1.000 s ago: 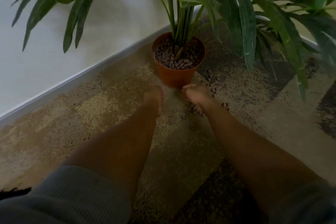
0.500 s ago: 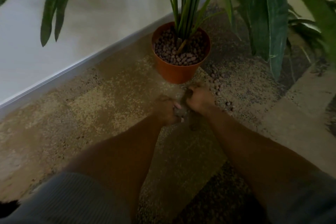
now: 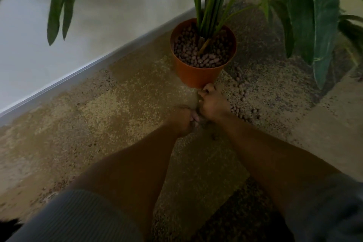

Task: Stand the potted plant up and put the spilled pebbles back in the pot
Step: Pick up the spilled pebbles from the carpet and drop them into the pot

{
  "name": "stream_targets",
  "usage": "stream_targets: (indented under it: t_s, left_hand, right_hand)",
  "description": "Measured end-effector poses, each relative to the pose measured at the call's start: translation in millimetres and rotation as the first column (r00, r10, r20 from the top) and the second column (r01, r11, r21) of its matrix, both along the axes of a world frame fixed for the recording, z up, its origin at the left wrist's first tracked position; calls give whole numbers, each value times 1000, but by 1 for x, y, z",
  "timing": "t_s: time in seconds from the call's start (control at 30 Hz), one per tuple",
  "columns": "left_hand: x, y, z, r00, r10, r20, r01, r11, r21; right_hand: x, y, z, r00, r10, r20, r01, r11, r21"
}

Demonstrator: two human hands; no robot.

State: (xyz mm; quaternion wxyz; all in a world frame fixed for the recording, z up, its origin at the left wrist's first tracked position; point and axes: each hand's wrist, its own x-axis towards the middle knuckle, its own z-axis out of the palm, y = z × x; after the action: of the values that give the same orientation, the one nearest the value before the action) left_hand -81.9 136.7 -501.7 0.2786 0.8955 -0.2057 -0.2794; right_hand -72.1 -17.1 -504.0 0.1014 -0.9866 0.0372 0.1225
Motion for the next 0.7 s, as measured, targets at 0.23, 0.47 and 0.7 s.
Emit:
stream_targets:
  t_s: [0.23,0.47,0.7]
  left_hand:
    - [-1,-2,1,996,-27,86,27,1000,-1]
    - [-4,-9,0,993,-79,93,80,997,-10]
    - [-8,-21,4,998,-48,50,49,999,-7]
  right_hand:
    - [-13,-15,0,995,-99,13,100,994,-51]
    - [-34,-19,-1,999,-36,31,34,998,51]
    - [-52,-23,3,997,-73,25,71,993,93]
